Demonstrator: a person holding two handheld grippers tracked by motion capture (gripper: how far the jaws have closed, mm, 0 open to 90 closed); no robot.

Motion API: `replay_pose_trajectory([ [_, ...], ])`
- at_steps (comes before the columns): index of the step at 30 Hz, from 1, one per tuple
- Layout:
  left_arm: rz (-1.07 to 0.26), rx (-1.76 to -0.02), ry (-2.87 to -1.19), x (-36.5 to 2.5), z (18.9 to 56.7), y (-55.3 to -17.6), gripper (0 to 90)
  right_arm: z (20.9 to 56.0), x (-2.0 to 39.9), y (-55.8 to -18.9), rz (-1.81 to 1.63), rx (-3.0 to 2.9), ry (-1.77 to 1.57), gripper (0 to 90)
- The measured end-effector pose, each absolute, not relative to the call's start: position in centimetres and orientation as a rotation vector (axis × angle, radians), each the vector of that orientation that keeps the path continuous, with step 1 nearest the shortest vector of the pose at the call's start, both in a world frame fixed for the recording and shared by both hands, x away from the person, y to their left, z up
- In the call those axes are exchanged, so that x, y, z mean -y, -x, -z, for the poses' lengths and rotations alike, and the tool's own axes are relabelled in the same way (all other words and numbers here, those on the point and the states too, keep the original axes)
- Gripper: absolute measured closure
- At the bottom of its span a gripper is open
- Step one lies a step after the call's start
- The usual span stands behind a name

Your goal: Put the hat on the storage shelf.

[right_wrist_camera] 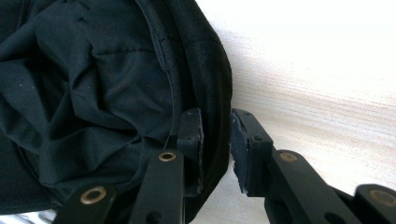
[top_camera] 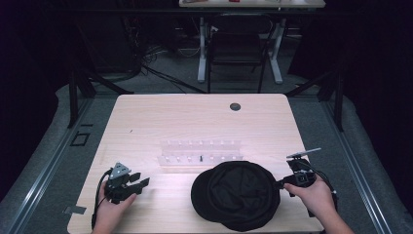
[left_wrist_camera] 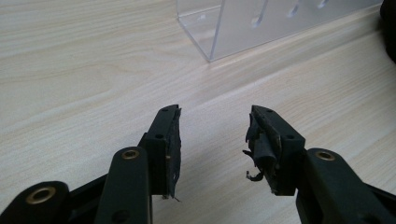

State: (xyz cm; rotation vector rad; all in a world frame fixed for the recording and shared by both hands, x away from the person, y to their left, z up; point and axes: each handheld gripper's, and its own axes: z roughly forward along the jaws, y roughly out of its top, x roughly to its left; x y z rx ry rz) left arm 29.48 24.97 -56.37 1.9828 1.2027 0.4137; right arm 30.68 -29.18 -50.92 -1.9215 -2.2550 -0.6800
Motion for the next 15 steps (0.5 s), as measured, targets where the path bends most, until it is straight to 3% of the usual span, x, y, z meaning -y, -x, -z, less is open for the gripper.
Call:
replay_pose_trajectory([
  [15,-0.411,-1.2,-1.997,-24.8,56.4,-29.5,53.5,52.9,29.4,-31.9,0.651,2.132,1.909,73.1],
])
